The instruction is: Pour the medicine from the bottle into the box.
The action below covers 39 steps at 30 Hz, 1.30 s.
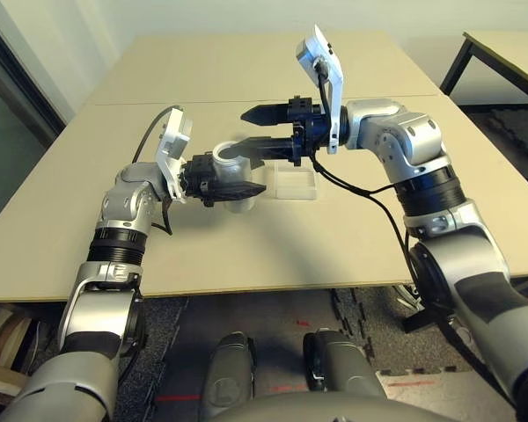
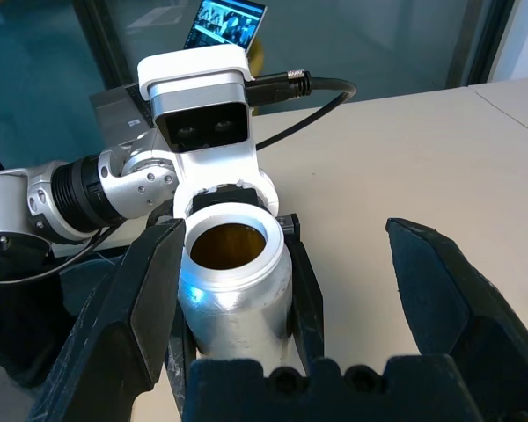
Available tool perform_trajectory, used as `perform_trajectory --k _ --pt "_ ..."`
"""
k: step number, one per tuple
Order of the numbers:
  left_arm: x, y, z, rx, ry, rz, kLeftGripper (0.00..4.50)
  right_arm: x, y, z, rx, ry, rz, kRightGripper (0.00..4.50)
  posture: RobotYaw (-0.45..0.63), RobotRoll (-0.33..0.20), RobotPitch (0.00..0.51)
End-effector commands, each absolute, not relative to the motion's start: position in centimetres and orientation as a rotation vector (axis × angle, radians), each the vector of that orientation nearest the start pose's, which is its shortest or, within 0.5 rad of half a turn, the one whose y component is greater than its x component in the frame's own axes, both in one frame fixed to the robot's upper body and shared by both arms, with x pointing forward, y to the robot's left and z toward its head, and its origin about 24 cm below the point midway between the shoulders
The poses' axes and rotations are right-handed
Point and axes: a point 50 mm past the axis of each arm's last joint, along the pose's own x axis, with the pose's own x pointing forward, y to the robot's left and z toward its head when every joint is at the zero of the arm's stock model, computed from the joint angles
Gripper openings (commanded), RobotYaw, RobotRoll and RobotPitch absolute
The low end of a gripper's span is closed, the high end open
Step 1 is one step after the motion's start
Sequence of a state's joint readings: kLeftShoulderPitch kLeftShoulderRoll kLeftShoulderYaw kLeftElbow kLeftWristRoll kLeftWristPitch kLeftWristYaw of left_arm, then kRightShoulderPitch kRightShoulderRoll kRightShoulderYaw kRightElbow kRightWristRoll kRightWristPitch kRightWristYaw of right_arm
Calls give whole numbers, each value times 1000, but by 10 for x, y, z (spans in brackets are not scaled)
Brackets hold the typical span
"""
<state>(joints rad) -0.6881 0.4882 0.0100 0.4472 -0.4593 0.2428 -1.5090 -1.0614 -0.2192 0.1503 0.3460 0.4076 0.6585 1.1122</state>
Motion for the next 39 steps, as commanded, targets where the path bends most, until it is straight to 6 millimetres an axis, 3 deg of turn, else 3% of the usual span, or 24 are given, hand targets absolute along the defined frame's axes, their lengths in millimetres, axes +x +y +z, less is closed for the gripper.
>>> perform_trajectory --k 1,9,15,24,31,35,39 --pt "323 181 157 19 -22 -1480 2668 340 -45 236 -36 52 1488 4500 -73 0 29" --pt "325 183 155 31 -16 -1447 2668 351 -71 222 -62 75 1367 4500 -73 0 24" --pt "332 183 150 83 -13 -1371 2668 360 -116 203 -114 130 1205 4500 -84 0 27" --pt "355 179 139 244 -37 -1144 2668 358 -180 177 -164 220 998 4500 -113 0 28" --pt "368 170 135 377 -13 -1081 2668 352 -191 175 -171 228 965 4500 -139 0 29" --pt "382 158 139 676 -7 -981 2668 349 -194 176 -172 224 956 4500 -146 0 29" --pt "395 147 153 861 -74 -848 2668 345 -195 175 -171 223 951 4500 -152 0 32"
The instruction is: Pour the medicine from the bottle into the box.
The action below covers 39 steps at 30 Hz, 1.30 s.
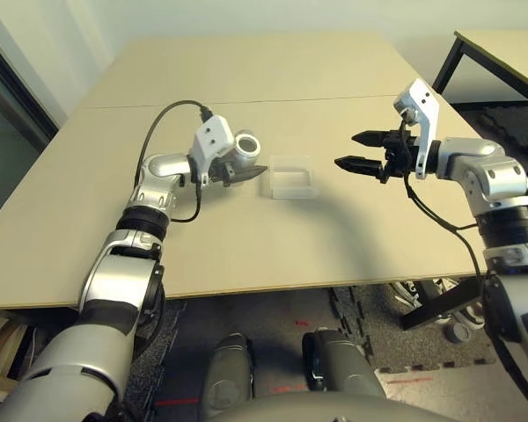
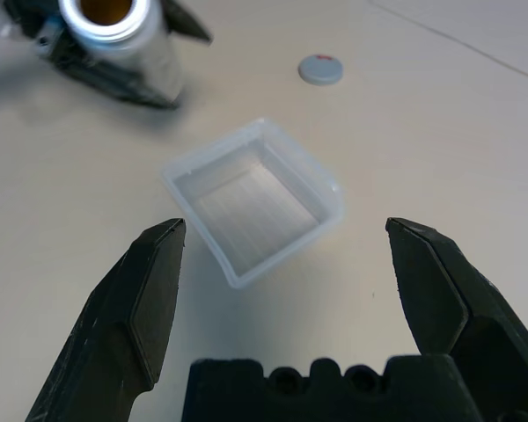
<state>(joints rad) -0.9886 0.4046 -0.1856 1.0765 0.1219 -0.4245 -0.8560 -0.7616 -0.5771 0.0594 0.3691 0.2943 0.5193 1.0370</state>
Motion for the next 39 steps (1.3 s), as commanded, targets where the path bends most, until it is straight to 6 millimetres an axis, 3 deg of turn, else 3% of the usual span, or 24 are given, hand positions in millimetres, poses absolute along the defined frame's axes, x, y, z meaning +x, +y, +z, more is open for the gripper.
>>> perform_trajectory --k 1,10,21,32,39 --pt "397 144 155 921 -82 -826 2668 345 -196 175 -170 223 950 4500 -152 0 32" --pt "405 110 157 1452 -194 -763 2668 335 -197 171 -156 230 949 4500 -164 0 35" --pt "413 87 163 2027 -417 -617 2668 331 -200 169 -148 244 942 4500 -169 0 42" --pt "416 72 173 2224 -416 -624 2668 333 -194 170 -138 238 955 4500 -160 0 42" --pt "415 73 165 2186 -348 -663 2668 333 -190 171 -128 224 959 4500 -167 0 42"
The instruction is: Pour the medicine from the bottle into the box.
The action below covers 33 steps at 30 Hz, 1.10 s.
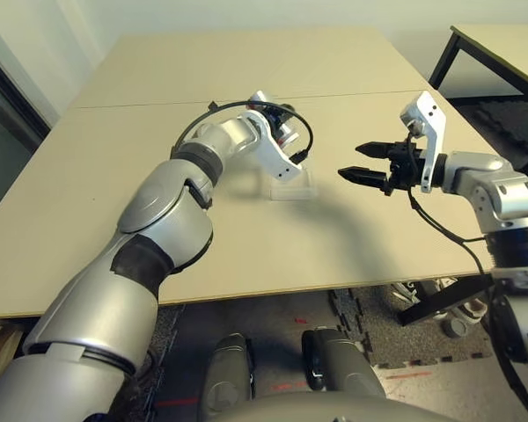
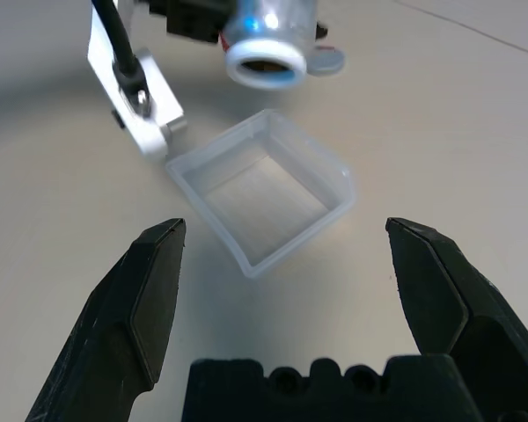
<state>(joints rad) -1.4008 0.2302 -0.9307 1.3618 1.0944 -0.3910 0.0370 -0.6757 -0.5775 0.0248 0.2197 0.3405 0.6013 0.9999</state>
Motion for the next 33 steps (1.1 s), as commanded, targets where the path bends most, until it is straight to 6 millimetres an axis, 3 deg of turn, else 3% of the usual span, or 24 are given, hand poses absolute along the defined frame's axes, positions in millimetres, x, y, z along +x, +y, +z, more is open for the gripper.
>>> perform_trajectory --k 1,10,12,16,28,31,33 --pt "415 75 164 2188 -337 -668 2668 333 -190 170 -127 225 958 4500 -165 0 43" --pt "413 89 148 2332 -295 -741 2668 335 -187 170 -131 231 980 4500 -143 0 44" --pt "415 91 154 2279 -273 -697 2668 336 -186 171 -132 227 983 4500 -143 0 42" --pt "413 86 151 2358 -307 -733 2668 337 -184 170 -135 227 991 4500 -142 0 38" --pt "412 84 145 2355 -274 -759 2668 336 -186 170 -129 217 981 4500 -149 0 32" --pt "412 83 150 2189 -233 -745 2668 337 -186 171 -128 215 981 4500 -148 0 34" --pt "412 83 151 1930 -143 -758 2668 337 -186 171 -129 215 980 4500 -147 0 37"
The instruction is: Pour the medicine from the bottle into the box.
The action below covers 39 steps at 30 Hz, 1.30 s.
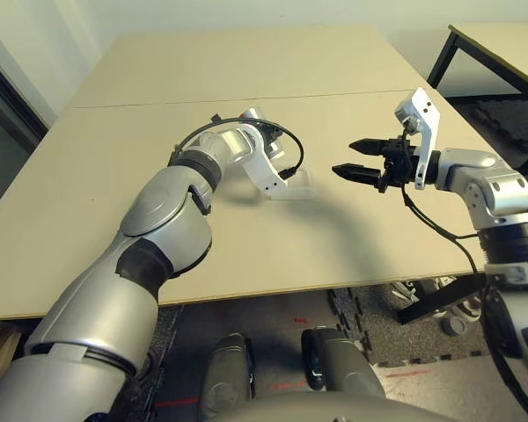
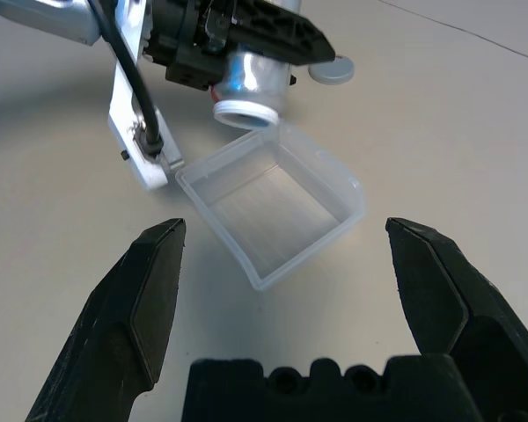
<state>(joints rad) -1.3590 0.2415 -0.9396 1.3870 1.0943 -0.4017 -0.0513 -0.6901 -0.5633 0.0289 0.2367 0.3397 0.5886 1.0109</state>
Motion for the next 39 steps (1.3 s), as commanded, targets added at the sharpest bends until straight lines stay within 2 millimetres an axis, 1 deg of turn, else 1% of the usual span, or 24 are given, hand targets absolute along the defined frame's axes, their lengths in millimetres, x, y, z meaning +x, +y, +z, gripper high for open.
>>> perform_trajectory --k 1,3,4,6,8,13,19,27,29,30,33,34,36,38,39 --pt "411 83 151 1785 -95 -767 2668 337 -186 171 -129 216 980 4500 -147 0 37" --pt "411 81 154 1530 -49 -779 2668 337 -187 171 -131 217 979 4500 -147 0 39" --pt "411 81 156 1429 -35 -783 2668 337 -187 172 -131 217 978 4500 -146 0 39" --pt "411 81 160 1119 4 -803 2668 337 -188 172 -132 216 976 4500 -148 0 41" --pt "411 84 162 911 20 -809 2668 337 -188 173 -132 215 975 4500 -152 0 41" --pt "410 99 162 555 29 -809 2668 337 -190 174 -135 213 970 4500 -153 0 43" --pt "408 128 153 355 27 -774 2668 338 -187 174 -134 212 978 4500 -135 0 49" --pt "401 164 145 243 10 -713 2668 340 -179 172 -129 213 1011 4500 -116 0 55" --pt "400 168 144 224 8 -704 2668 340 -177 172 -130 213 1018 4500 -116 0 54" --pt "399 169 142 251 11 -707 2668 341 -177 172 -130 213 1020 4500 -115 0 53" --pt "399 170 141 398 18 -678 2668 341 -176 174 -134 208 1024 4500 -115 0 46" --pt "399 169 142 423 16 -667 2668 342 -176 174 -135 208 1025 4500 -117 0 43" --pt "403 163 146 549 13 -644 2668 342 -176 174 -136 206 1025 4500 -120 0 40" --pt "407 151 151 788 -3 -642 2668 342 -176 175 -139 204 1025 4500 -125 0 38" --pt "408 142 154 945 -21 -651 2668 342 -177 176 -140 203 1025 4500 -131 0 36"
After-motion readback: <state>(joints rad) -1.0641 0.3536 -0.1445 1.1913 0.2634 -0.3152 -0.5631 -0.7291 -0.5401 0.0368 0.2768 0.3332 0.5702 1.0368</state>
